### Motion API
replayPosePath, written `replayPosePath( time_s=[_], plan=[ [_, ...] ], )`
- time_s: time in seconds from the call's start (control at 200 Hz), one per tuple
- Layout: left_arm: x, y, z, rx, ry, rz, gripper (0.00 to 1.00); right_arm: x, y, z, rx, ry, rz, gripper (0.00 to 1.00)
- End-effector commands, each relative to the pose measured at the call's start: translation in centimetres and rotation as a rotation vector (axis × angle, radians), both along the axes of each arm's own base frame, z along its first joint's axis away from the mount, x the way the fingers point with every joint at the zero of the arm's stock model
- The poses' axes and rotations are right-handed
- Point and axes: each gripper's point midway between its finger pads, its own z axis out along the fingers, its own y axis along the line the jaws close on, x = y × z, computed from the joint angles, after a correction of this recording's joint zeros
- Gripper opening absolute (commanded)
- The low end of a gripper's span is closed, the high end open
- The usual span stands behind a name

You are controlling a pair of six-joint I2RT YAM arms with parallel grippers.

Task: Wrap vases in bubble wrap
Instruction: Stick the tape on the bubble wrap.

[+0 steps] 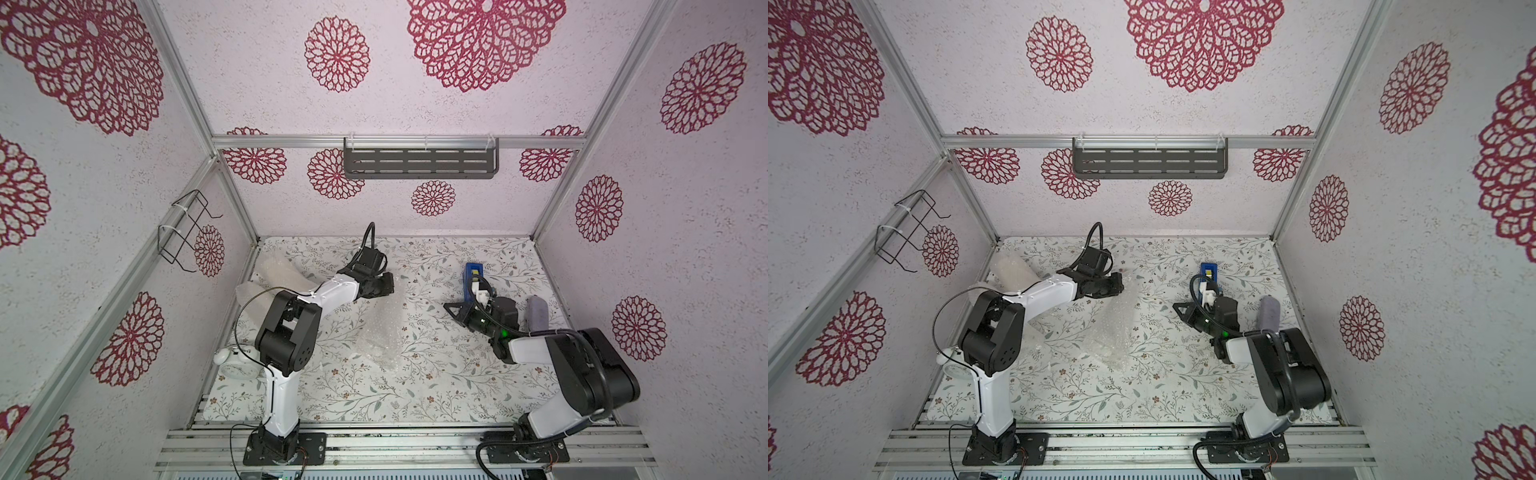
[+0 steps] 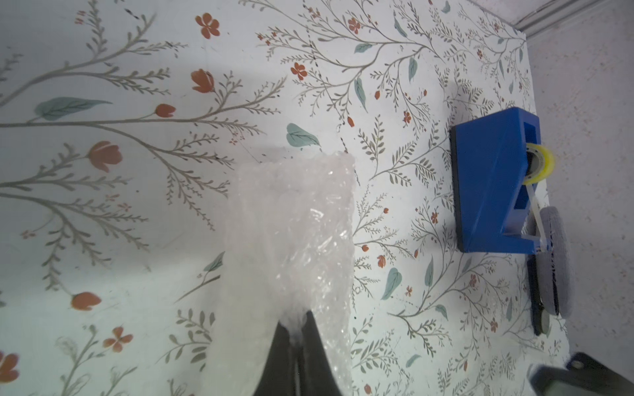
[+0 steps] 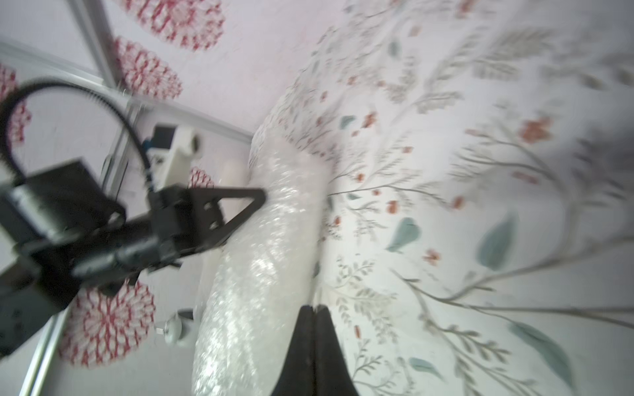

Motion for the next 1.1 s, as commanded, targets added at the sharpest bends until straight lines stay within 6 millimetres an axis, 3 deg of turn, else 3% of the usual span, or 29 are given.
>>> replayPosePath(
  time_s=[0.0,0.15,0.285,0.43,0.696,1.096],
  plan=[
    [-3.4,-1.8,-3.2,0.026,0.116,-0.154,0.04,-4.1,3.7,1.0,-0.194,-0.163,0.294,0.0],
    [-3.9,-2.8,-3.3,0.0,0.124,-0.216,0.04,-6.7,5.8,2.2,-0.213,-0.251,0.455,0.0],
    [-4.4,-3.1,-3.5,-0.003,0.139,-0.243,0.04,-8.0,7.2,1.6,-0.256,-0.279,0.55,0.0],
    [-4.5,-2.9,-3.9,0.008,0.145,-0.243,0.04,-7.7,8.1,0.3,-0.268,-0.26,0.592,0.0],
    [-4.5,-2.6,-3.9,0.02,0.144,-0.23,0.04,-7.4,11.0,0.0,-0.298,-0.293,0.672,0.0],
    [-4.5,-2.5,-3.9,0.022,0.143,-0.224,0.04,-5.9,11.1,-2.3,-0.389,-0.264,0.654,0.0]
  ],
)
